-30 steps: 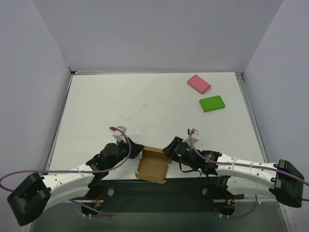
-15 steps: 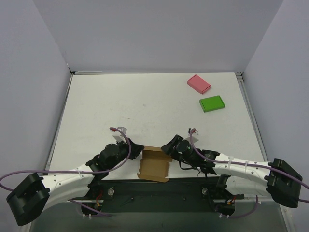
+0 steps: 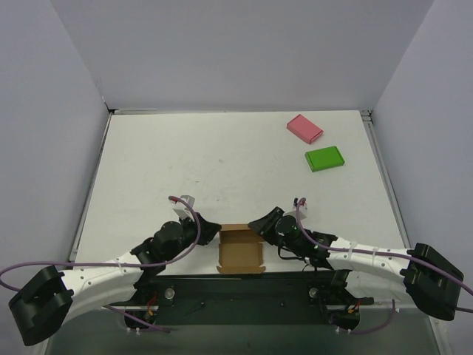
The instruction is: Fold the paper box
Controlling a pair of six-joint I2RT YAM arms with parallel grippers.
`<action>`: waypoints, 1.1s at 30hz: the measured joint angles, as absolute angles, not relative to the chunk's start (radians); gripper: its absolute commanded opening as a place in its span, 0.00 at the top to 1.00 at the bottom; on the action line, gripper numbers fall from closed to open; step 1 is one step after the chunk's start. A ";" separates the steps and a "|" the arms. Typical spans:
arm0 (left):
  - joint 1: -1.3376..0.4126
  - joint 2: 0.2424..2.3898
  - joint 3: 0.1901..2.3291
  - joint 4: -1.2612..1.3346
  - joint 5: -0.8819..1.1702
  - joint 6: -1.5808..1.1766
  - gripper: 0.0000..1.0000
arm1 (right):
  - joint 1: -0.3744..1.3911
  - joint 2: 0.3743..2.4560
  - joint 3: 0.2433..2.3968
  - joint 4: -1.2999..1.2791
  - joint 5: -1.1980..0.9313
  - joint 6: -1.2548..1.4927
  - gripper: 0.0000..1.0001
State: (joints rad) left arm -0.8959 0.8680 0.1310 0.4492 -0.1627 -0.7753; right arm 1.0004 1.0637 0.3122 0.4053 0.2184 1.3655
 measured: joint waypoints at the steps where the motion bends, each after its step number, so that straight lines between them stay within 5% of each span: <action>1: -0.899 0.868 0.131 0.449 -0.163 -0.776 0.77 | 0.997 1.063 0.309 0.414 0.218 1.370 0.76; 10: -0.945 0.868 0.131 0.447 -0.222 -0.794 0.77 | 0.982 1.064 0.280 0.500 0.234 1.439 1.00; 20: -1.007 0.870 0.130 0.443 -0.311 -0.834 0.80 | 0.981 1.079 0.251 0.595 0.273 1.491 1.00; 24: -1.014 0.871 0.136 0.432 -0.342 -0.847 0.82 | 0.981 1.087 0.251 0.602 0.276 1.486 0.60; 27: -1.018 0.886 0.163 0.401 -0.357 -0.844 0.82 | 0.986 1.088 0.251 0.572 0.276 1.460 0.45; 33: -1.019 0.955 0.228 0.368 -0.369 -0.824 0.82 | 1.048 0.986 0.247 0.427 0.315 1.384 0.39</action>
State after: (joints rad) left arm -1.0195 0.9550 0.2276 0.3676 -0.3687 -0.8242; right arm 1.0485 0.9863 0.2466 0.4274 0.3149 1.3842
